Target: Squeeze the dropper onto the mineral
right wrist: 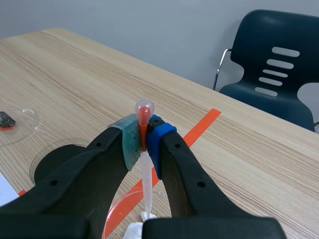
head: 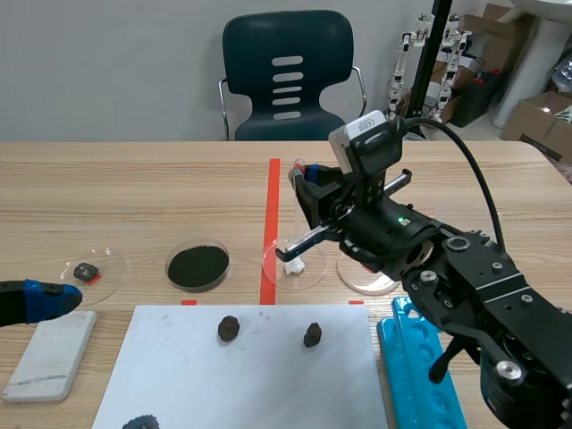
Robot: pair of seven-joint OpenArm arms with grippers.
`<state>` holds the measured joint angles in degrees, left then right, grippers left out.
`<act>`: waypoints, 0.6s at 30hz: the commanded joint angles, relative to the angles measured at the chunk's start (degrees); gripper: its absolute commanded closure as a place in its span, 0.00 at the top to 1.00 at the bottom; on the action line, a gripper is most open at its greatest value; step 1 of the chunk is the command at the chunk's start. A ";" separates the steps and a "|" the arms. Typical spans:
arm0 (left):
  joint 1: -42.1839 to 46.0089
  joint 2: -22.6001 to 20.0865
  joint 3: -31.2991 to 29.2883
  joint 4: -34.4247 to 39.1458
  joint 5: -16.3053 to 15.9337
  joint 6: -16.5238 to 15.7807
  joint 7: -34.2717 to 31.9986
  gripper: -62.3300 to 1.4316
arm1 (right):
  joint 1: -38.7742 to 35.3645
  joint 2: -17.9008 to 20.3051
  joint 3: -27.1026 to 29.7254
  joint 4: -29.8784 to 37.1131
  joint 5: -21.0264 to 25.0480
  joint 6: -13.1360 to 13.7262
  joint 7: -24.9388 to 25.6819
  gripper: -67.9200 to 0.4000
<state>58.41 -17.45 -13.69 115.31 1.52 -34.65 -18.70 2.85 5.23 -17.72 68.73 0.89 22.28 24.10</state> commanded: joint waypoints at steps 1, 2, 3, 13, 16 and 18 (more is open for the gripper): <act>0.44 0.26 0.17 0.61 -0.61 -0.04 -1.01 1.00 | 0.72 0.33 0.02 1.84 1.03 0.02 1.03 0.04; 0.44 0.26 0.17 0.61 -0.61 -0.04 -1.01 1.00 | 0.57 0.35 0.02 2.36 1.03 -0.02 1.01 0.04; 0.44 0.26 0.17 0.61 -0.61 -0.04 -1.01 1.00 | 0.22 0.39 0.04 2.95 1.05 -0.04 0.59 0.04; 0.44 0.26 0.17 0.61 -0.61 -0.04 -1.01 1.00 | -8.39 5.18 0.07 16.76 1.25 -0.22 -0.04 0.04; 0.44 0.28 0.17 0.61 -0.61 -0.04 -1.01 1.00 | -12.87 7.56 0.17 22.53 1.25 -0.22 -0.72 0.04; 0.44 0.28 0.17 0.61 -0.61 -0.04 -1.01 1.00 | -16.50 9.09 0.90 26.53 1.38 -0.20 -0.87 0.04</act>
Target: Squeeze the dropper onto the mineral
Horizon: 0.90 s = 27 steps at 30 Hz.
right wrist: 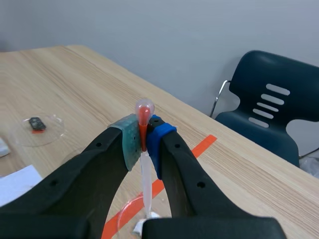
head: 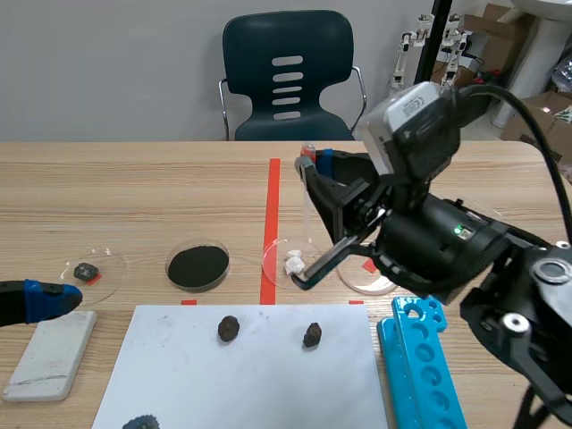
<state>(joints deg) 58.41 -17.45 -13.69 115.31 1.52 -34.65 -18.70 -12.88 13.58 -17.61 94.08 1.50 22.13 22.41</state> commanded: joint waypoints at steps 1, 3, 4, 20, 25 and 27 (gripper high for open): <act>0.44 0.28 0.17 0.61 -0.61 -0.04 -1.01 1.00 | -2.86 1.44 1.46 3.17 1.44 -0.04 0.81 0.04; 0.44 0.28 0.17 0.61 -0.61 -0.04 -1.01 1.00 | -7.32 2.54 3.23 7.13 2.19 -0.02 0.83 0.04; 0.44 0.28 0.17 0.61 -0.61 -0.04 -1.01 1.00 | -9.64 2.99 4.33 9.09 2.16 -0.02 0.83 0.04; 0.44 0.28 0.17 0.61 -0.61 -0.04 -1.01 1.00 | -41.92 4.04 28.22 21.53 5.35 6.47 16.28 0.02; 0.44 0.28 0.17 0.61 -0.61 -0.04 -1.01 1.00 | -45.48 4.04 33.70 21.53 11.50 6.45 17.97 0.02; 0.44 0.28 0.17 0.61 -0.61 -0.04 -1.01 1.00 | -45.88 4.04 35.36 21.53 13.97 6.43 17.97 0.02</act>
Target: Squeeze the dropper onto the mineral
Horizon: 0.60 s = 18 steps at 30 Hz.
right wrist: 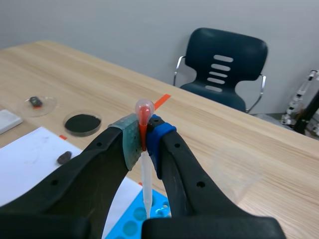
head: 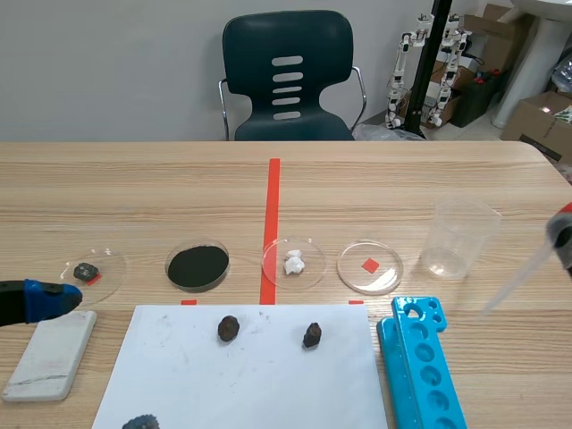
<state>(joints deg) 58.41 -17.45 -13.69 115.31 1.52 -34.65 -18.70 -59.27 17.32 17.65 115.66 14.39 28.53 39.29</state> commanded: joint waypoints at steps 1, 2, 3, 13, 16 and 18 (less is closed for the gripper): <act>0.44 0.28 0.17 0.61 -0.61 -0.04 -1.01 1.00 | 0.50 0.31 0.70 -0.04 1.79 0.00 1.09 0.02; 0.44 0.28 0.17 0.61 -0.61 -0.04 -1.01 1.00 | 0.52 0.31 1.27 -0.04 2.01 -0.17 0.96 0.02; 0.44 0.28 0.17 0.61 -0.61 -0.04 -1.01 1.00 | 0.52 0.31 1.70 -0.04 1.99 -0.20 0.96 0.02; 0.44 0.28 0.17 0.61 -0.61 -0.04 -1.01 1.00 | 0.55 0.31 2.05 -0.04 1.92 -0.20 -0.37 0.02; 0.44 0.28 0.17 0.61 -0.61 -0.04 -1.01 1.00 | 0.55 0.31 2.05 -0.04 1.92 -0.20 -0.37 0.02; 0.44 0.28 0.17 0.61 -0.61 -0.04 -1.01 1.00 | 0.55 0.31 2.05 -0.04 1.92 -0.20 -0.37 0.02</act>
